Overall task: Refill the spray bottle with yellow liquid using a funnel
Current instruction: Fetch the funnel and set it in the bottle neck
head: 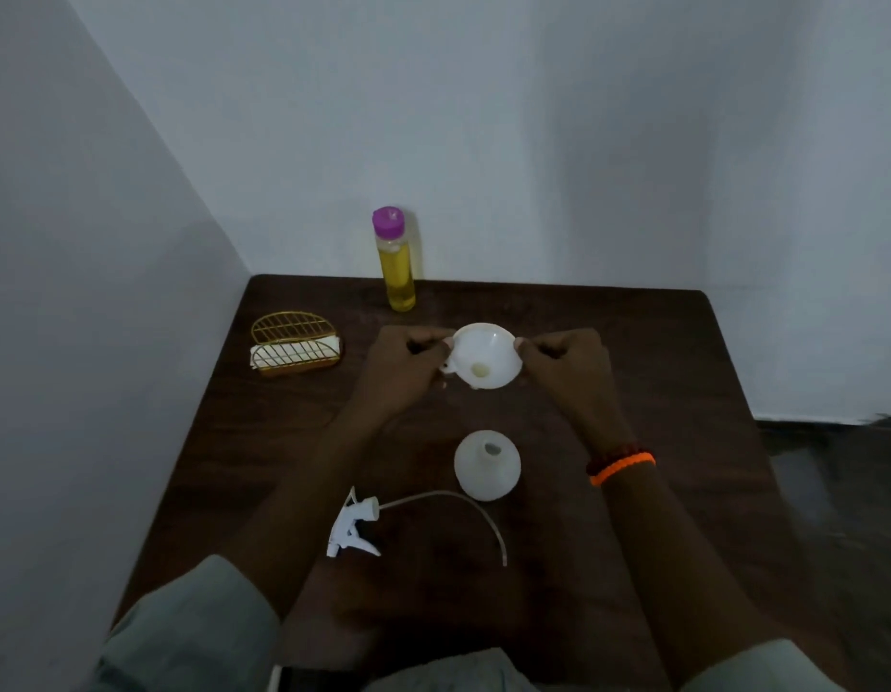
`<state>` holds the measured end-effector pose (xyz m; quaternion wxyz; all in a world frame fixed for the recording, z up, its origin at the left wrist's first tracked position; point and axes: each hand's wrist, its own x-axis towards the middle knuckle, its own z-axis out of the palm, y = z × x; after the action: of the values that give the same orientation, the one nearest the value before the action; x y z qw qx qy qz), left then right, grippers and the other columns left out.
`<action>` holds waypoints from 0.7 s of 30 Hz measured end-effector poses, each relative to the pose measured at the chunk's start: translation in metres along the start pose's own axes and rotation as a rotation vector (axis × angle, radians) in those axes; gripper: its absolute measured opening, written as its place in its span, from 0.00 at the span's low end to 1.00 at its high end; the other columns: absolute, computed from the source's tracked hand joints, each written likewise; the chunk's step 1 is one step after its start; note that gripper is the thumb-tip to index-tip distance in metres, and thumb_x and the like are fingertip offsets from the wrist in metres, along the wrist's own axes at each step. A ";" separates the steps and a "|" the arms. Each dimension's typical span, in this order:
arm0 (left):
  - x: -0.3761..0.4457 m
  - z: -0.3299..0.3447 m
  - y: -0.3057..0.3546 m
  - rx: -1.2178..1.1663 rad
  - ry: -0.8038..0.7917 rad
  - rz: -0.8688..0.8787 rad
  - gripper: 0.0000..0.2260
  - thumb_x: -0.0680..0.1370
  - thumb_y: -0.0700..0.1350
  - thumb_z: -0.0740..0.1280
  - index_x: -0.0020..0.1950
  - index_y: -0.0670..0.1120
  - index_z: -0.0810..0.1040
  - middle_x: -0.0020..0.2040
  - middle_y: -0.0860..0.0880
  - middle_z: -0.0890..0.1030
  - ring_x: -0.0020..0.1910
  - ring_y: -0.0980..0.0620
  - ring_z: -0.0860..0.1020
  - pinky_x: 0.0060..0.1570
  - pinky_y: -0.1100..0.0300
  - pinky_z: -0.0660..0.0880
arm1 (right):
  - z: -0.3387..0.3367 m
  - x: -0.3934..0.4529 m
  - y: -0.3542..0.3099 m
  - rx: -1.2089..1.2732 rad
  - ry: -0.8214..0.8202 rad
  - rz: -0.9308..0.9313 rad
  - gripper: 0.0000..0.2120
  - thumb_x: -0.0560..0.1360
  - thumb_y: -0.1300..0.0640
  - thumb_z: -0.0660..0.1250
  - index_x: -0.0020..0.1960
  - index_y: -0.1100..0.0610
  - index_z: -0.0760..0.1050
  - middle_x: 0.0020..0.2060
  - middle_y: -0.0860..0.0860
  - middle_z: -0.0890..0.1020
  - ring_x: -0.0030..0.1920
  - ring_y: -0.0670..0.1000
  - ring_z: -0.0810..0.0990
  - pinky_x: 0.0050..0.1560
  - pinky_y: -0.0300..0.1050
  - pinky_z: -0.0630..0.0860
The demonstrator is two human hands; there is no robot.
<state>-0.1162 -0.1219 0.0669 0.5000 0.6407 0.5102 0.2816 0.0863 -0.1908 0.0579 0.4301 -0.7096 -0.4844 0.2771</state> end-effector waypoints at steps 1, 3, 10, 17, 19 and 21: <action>-0.009 0.000 0.004 -0.018 -0.013 -0.003 0.11 0.80 0.42 0.68 0.61 0.46 0.83 0.50 0.51 0.86 0.42 0.53 0.85 0.39 0.60 0.83 | -0.005 -0.008 -0.003 -0.008 -0.001 -0.005 0.12 0.77 0.55 0.71 0.39 0.62 0.84 0.33 0.53 0.86 0.38 0.46 0.85 0.40 0.45 0.83; -0.028 0.001 0.009 -0.053 -0.038 -0.020 0.11 0.80 0.42 0.68 0.61 0.46 0.83 0.50 0.51 0.86 0.43 0.52 0.85 0.40 0.59 0.83 | -0.014 -0.025 -0.008 -0.035 -0.006 -0.001 0.09 0.76 0.56 0.72 0.41 0.60 0.85 0.35 0.51 0.86 0.39 0.43 0.85 0.40 0.41 0.83; -0.066 0.008 -0.005 -0.012 -0.077 0.006 0.10 0.80 0.42 0.69 0.59 0.49 0.85 0.46 0.52 0.87 0.38 0.51 0.85 0.44 0.50 0.84 | -0.023 -0.064 -0.003 -0.054 -0.031 0.063 0.07 0.76 0.55 0.72 0.42 0.57 0.86 0.36 0.48 0.86 0.38 0.43 0.85 0.40 0.39 0.82; -0.072 0.014 -0.022 0.028 -0.084 -0.003 0.10 0.80 0.43 0.69 0.59 0.50 0.85 0.45 0.52 0.87 0.39 0.49 0.85 0.45 0.46 0.83 | -0.016 -0.076 0.007 -0.072 -0.047 0.108 0.08 0.77 0.55 0.71 0.41 0.53 0.86 0.34 0.47 0.86 0.36 0.43 0.84 0.38 0.38 0.80; -0.073 0.016 -0.026 0.046 -0.079 0.000 0.10 0.79 0.43 0.69 0.59 0.50 0.85 0.45 0.52 0.87 0.38 0.49 0.85 0.44 0.47 0.83 | -0.013 -0.078 0.010 -0.078 -0.048 0.117 0.07 0.77 0.54 0.71 0.42 0.54 0.86 0.34 0.46 0.86 0.36 0.42 0.84 0.38 0.38 0.80; -0.072 0.018 -0.030 0.061 -0.076 -0.009 0.10 0.79 0.43 0.69 0.59 0.49 0.85 0.45 0.52 0.87 0.37 0.50 0.85 0.44 0.49 0.84 | -0.011 -0.079 0.013 -0.081 -0.050 0.122 0.08 0.77 0.54 0.71 0.43 0.54 0.86 0.34 0.46 0.86 0.36 0.40 0.84 0.38 0.37 0.79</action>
<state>-0.1351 -0.1958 0.0433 0.5005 0.6635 0.5019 0.2394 0.0710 -0.2702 0.0496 0.3712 -0.7475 -0.4616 0.3006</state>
